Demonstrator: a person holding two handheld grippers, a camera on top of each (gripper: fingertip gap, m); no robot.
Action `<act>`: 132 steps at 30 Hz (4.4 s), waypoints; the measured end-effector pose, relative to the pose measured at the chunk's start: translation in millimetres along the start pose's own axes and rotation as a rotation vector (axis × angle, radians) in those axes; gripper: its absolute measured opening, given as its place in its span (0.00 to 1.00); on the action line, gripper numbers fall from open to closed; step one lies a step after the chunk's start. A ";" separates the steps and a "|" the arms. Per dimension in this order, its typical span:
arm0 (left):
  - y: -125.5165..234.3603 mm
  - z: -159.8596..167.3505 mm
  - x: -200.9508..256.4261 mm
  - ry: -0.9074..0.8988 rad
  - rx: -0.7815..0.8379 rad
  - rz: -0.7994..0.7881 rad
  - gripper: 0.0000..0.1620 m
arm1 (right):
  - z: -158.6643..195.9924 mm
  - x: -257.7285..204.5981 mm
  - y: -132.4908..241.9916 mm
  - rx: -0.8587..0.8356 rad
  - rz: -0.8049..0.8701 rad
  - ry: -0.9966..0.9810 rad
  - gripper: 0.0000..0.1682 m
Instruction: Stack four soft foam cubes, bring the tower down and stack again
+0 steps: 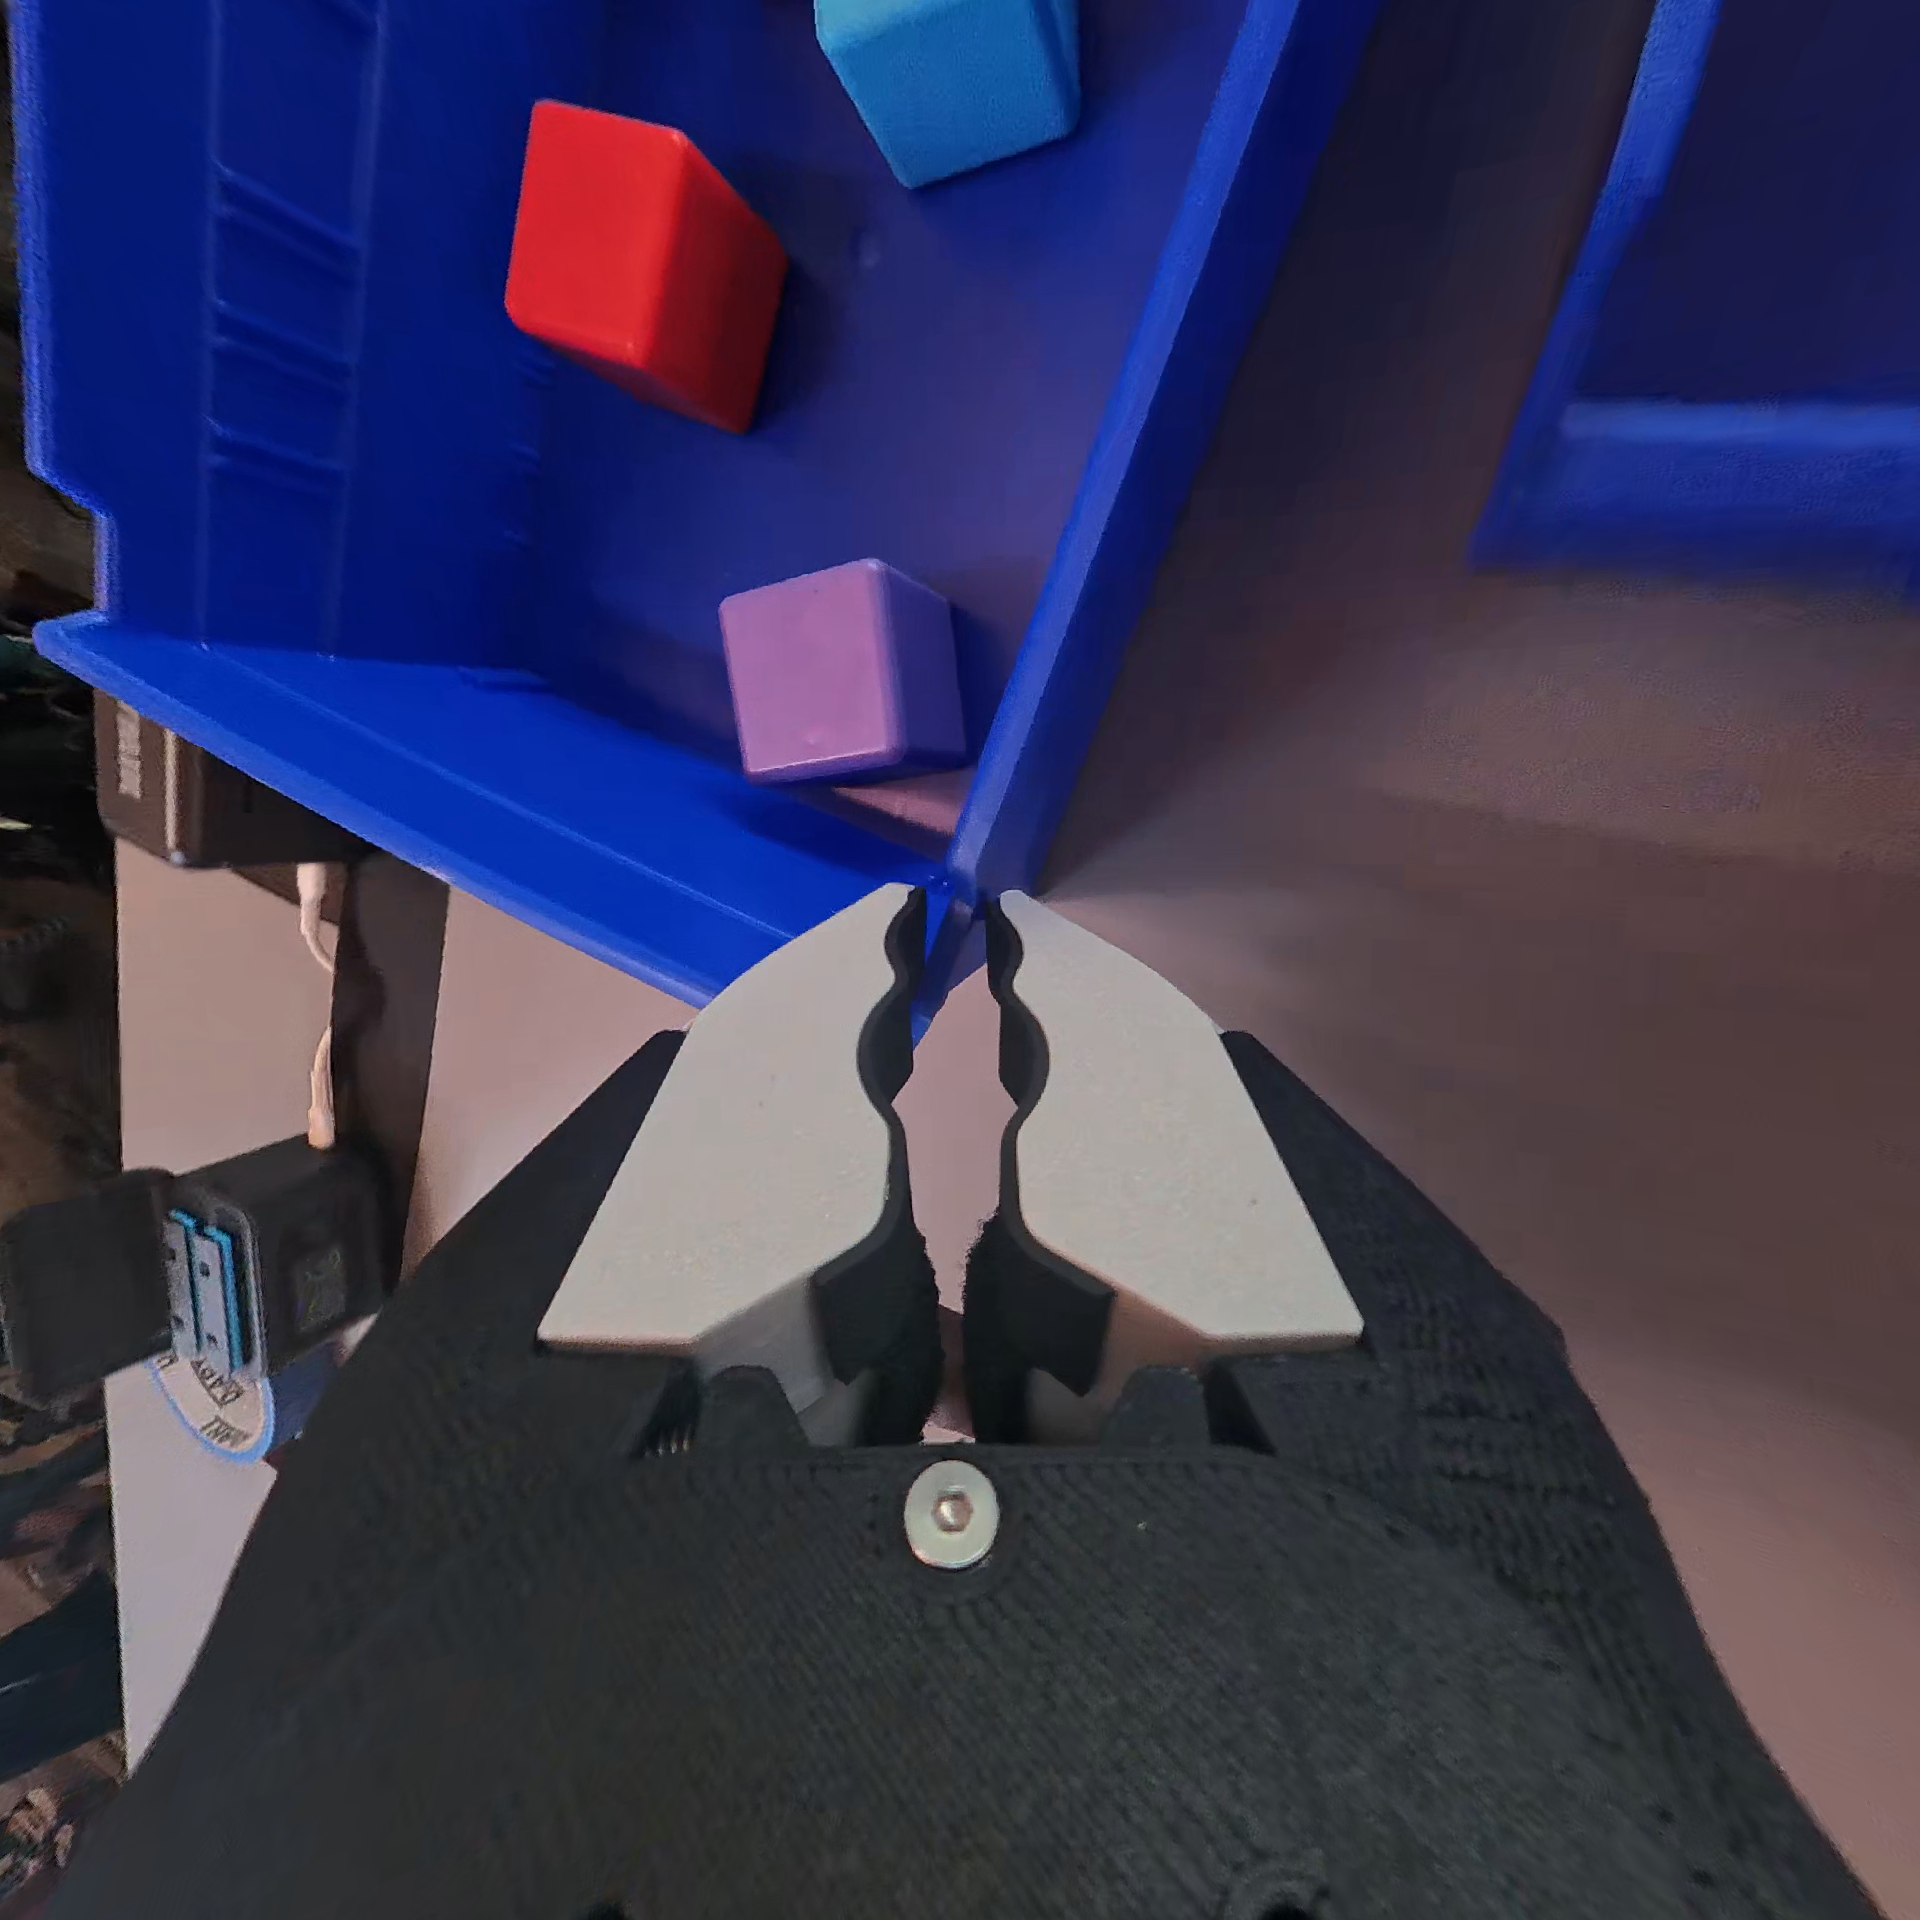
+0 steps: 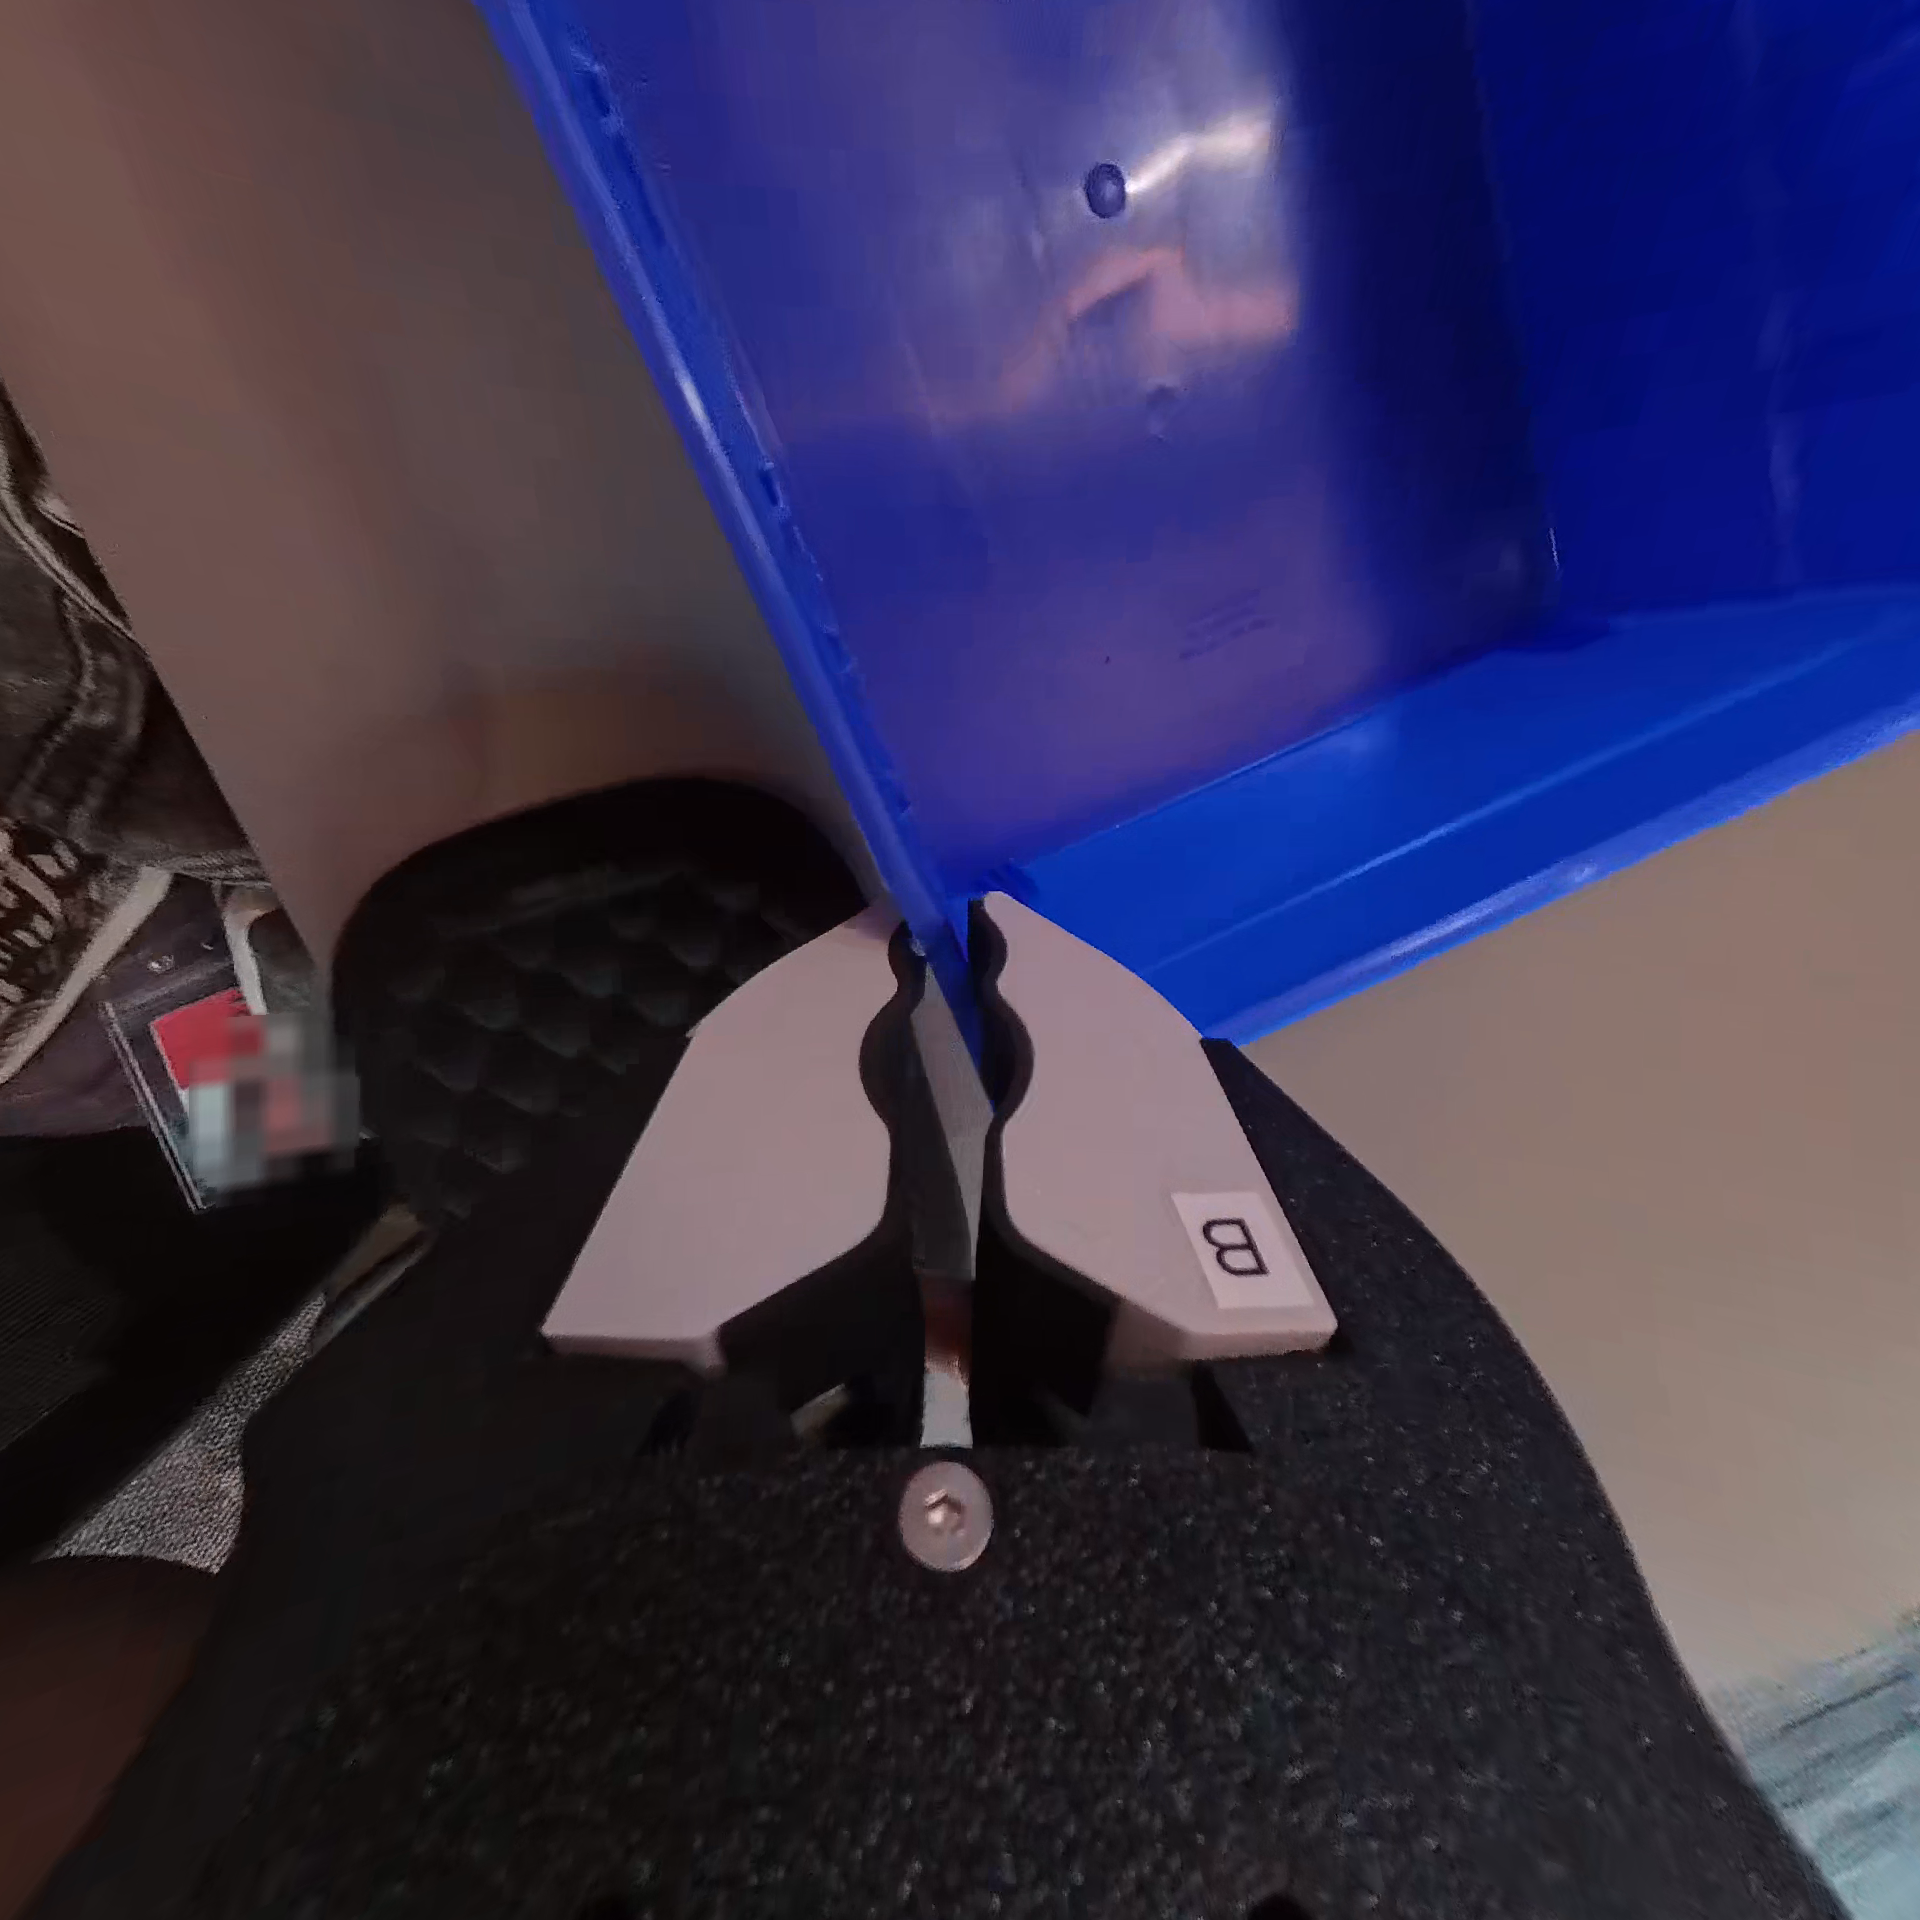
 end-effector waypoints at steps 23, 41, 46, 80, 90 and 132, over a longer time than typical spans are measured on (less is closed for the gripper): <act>79.0 158.8 15.7 0.022 0.137 -0.094 0.09 | 192.0 148.3 48.3 -0.185 0.452 0.171 0.12; 123.1 -22.8 50.6 0.678 0.581 -0.238 0.47 | 81.5 100.4 116.8 0.302 0.442 -0.666 0.57; 46.7 -94.5 53.1 0.538 0.344 0.074 0.53 | -2.2 68.7 35.8 0.115 0.268 -0.539 0.62; -58.3 -51.9 71.7 0.343 -0.307 0.123 0.25 | 19.7 58.4 -67.1 -0.392 0.139 -0.226 0.18; 11.9 31.0 146.5 0.145 -0.435 0.072 0.19 | 73.3 53.9 -43.5 -0.461 0.221 -0.039 0.17; 100.5 181.4 197.0 0.080 -0.557 -0.036 0.20 | 196.4 42.5 8.6 -0.438 0.219 0.212 0.16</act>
Point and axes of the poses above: each gripper's, where its closed fingertips meet, y back along the fingers, z out of its underside, x = y × z across the jaws, the point moved 4 cm from there along y, back along the fingers, and after that the axes turned 3 degrees about x, right-handed, at the moved point
